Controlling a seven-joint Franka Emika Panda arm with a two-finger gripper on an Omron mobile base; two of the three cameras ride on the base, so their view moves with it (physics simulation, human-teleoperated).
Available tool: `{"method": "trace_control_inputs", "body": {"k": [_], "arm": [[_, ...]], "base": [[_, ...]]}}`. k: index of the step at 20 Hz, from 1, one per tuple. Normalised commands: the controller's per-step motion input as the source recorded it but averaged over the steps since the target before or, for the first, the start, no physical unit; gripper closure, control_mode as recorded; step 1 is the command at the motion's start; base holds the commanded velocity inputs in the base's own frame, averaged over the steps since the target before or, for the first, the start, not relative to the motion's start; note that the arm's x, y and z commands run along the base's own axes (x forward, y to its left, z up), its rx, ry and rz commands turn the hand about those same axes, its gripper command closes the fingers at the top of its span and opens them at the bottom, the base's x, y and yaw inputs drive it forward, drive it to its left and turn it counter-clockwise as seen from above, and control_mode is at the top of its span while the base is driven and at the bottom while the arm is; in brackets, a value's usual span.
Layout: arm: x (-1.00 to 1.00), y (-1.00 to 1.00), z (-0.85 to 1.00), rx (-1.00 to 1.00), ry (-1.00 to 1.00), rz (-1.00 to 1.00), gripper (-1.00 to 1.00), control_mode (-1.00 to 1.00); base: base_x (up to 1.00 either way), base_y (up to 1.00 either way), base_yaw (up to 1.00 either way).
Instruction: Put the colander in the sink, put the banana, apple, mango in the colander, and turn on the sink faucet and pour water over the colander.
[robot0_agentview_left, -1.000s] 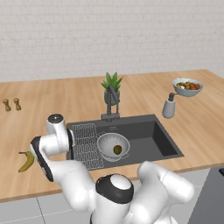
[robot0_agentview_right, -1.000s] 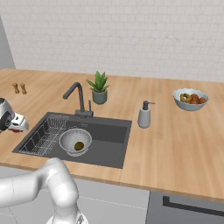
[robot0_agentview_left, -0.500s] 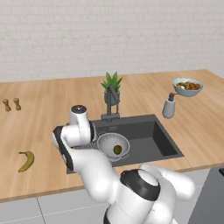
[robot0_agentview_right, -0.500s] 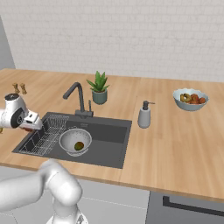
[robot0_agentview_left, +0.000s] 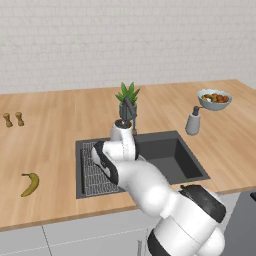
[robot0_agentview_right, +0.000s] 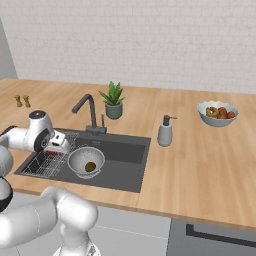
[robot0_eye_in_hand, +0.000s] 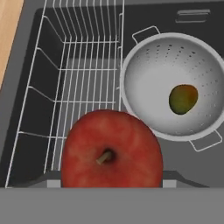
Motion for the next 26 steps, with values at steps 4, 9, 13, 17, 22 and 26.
{"method": "trace_control_inputs", "body": {"k": [4, 9, 13, 17, 22, 26], "arm": [[0.00, -1.00, 0.03, 0.00, 0.00, 0.00, 1.00, -1.00], [0.03, -0.77, -0.08, 0.00, 0.00, 0.00, 1.00, -1.00], [0.25, -0.28, -0.30, 0.00, 0.00, 0.00, 1.00, -1.00], [0.31, 0.00, -0.05, 0.00, 0.00, 0.00, 1.00, -1.00], [0.39, 0.00, -0.21, 0.00, 0.00, 0.00, 1.00, -1.00], [0.17, 0.00, -0.39, 0.00, 0.00, 0.00, 1.00, -1.00]], "base": [[0.00, 0.00, 0.00], [0.00, 0.00, 0.00], [0.00, 0.00, 0.00], [0.00, 0.00, 0.00], [0.00, 0.00, 0.00], [0.00, 0.00, 0.00]]}}
